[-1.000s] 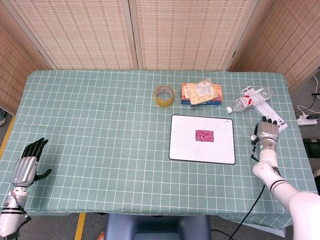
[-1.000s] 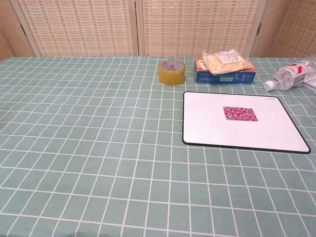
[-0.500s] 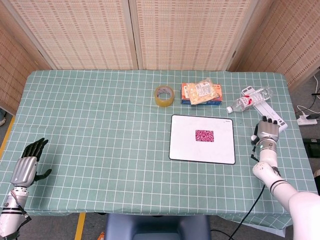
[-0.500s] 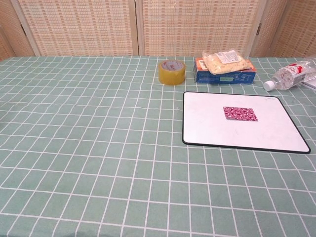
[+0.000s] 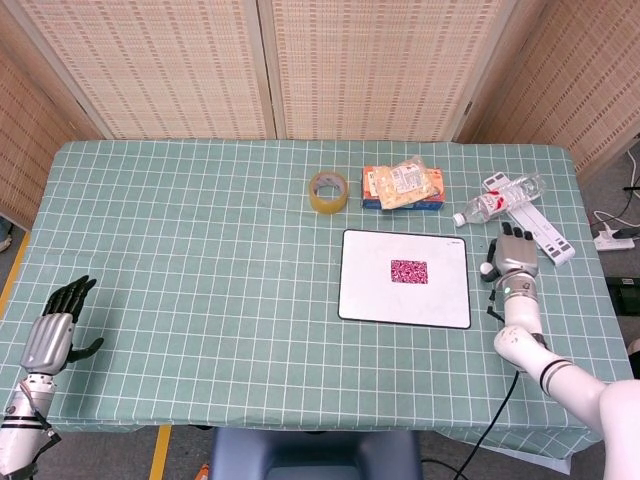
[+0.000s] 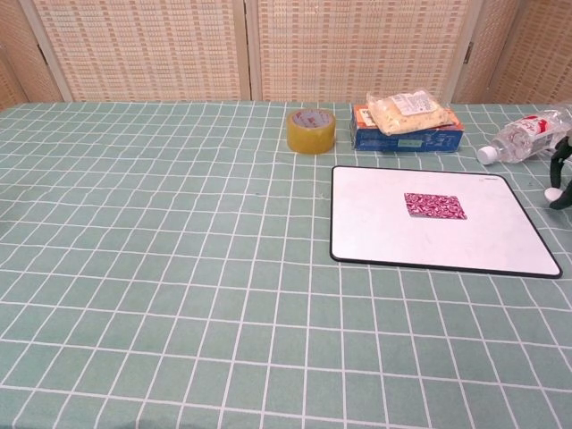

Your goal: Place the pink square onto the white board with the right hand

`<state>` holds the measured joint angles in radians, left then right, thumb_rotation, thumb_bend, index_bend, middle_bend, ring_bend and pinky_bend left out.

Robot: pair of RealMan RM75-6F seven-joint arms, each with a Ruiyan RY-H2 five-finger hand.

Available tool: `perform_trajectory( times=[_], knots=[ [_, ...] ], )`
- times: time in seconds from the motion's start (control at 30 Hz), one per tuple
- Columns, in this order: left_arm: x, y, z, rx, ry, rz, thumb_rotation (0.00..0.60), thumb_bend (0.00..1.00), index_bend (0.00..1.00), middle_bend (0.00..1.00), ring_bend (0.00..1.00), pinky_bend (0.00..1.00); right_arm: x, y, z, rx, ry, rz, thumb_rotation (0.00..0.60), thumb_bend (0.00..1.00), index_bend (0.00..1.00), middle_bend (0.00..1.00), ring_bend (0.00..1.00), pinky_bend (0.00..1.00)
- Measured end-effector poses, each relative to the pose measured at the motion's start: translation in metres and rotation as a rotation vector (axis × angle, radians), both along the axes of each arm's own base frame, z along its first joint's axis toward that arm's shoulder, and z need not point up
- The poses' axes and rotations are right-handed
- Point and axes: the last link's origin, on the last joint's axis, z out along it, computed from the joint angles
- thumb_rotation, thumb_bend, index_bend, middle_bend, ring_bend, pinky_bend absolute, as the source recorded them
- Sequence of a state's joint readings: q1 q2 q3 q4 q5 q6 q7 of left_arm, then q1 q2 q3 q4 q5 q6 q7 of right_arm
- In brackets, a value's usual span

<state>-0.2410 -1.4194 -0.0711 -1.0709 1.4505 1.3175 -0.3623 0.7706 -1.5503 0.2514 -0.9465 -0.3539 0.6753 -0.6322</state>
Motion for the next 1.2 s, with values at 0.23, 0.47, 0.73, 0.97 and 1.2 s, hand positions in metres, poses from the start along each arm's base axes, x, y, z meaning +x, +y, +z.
perform_trajectory(
  times=[0.23, 0.47, 0.73, 0.97, 1.2],
  knots=[
    [-0.001, 0.000, 0.004, 0.015, -0.009, 0.000, 0.600, 0.19, 0.00, 0.00, 0.00, 0.00, 0.053, -0.002, -0.015, 0.033, -0.025, 0.098, 0.600, 0.21, 0.61, 0.00, 0.00, 0.00],
    [-0.003, 0.000, 0.008, 0.023, -0.023, 0.009, 0.600, 0.19, 0.00, 0.00, 0.00, 0.00, 0.087, -0.006, -0.041, 0.076, -0.020, 0.148, 0.600, 0.21, 0.61, 0.00, 0.00, 0.00],
    [-0.003, 0.001, 0.008, 0.025, -0.024, 0.008, 0.600, 0.19, 0.00, 0.00, 0.00, 0.00, 0.103, -0.008, -0.060, 0.104, -0.035, 0.158, 0.600, 0.21, 0.61, 0.00, 0.00, 0.00],
    [-0.003, 0.000, 0.009, 0.025, -0.029, 0.007, 0.600, 0.19, 0.00, 0.00, 0.00, 0.00, 0.110, -0.008, -0.066, 0.112, -0.042, 0.165, 0.600, 0.21, 0.61, 0.00, 0.00, 0.00],
    [-0.003, 0.001, 0.009, 0.028, -0.033, 0.009, 0.600, 0.19, 0.00, 0.00, 0.00, 0.00, 0.113, -0.009, -0.071, 0.121, -0.045, 0.167, 0.600, 0.21, 0.59, 0.00, 0.00, 0.00]
  ],
)
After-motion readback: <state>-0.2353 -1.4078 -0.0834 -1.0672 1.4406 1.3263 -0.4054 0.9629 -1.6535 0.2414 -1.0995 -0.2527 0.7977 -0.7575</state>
